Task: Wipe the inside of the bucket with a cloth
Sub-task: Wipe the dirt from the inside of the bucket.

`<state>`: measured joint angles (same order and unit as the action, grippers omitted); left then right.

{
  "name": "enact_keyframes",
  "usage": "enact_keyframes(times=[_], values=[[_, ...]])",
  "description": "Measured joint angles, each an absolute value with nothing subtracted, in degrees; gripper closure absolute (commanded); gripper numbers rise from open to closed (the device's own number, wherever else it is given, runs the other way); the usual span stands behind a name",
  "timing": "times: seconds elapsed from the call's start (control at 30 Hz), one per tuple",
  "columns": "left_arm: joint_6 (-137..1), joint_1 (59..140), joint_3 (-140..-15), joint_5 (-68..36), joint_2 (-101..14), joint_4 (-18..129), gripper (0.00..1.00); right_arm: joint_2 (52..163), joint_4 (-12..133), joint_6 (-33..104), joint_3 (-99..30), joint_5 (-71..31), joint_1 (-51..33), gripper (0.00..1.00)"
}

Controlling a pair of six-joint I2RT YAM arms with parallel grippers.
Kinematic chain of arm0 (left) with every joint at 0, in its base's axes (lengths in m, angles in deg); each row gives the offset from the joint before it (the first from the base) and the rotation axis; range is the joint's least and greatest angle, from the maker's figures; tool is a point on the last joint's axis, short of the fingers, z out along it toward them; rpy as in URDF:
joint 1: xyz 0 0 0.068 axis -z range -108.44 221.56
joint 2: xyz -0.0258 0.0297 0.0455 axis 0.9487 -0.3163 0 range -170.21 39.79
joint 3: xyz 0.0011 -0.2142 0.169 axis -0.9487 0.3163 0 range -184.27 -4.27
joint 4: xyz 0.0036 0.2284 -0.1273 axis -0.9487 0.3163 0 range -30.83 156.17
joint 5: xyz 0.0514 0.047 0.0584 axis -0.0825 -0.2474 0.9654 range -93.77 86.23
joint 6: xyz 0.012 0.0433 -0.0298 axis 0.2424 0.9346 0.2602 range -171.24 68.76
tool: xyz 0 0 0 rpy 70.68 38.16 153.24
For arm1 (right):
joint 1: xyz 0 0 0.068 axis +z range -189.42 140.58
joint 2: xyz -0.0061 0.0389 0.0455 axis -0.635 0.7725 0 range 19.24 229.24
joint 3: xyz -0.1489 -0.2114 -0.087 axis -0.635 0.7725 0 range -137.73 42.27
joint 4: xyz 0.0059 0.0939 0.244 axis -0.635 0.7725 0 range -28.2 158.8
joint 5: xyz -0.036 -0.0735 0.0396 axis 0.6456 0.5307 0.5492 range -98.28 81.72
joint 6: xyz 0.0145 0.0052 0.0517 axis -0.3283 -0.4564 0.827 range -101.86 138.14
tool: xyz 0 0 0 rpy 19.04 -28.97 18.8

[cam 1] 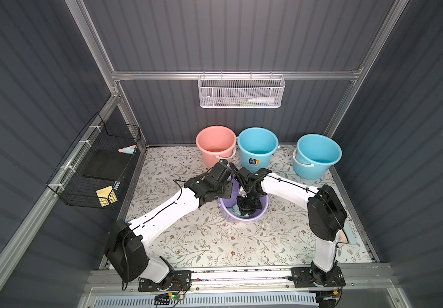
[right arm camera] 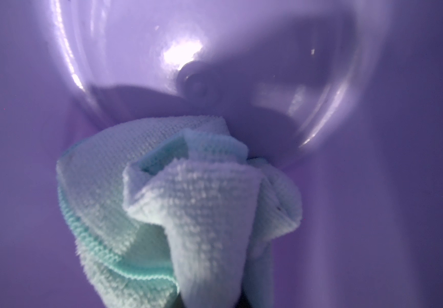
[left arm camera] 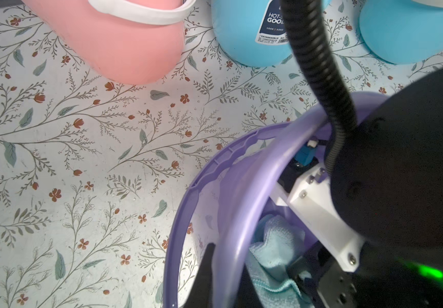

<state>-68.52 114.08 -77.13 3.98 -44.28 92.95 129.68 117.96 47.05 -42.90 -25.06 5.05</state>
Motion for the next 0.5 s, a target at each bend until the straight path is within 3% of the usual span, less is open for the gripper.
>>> enact_keyframes(times=[0.27,0.5], values=[[-68.58,114.10,-77.02,3.00,-44.35,91.82,1.00,128.45,121.37,47.99,-43.82,-21.91,5.42,1.00],[-68.12,114.63,-76.76,0.27,-44.35,90.24,1.00,119.82,127.25,48.75,-43.82,-23.64,4.72,1.00]])
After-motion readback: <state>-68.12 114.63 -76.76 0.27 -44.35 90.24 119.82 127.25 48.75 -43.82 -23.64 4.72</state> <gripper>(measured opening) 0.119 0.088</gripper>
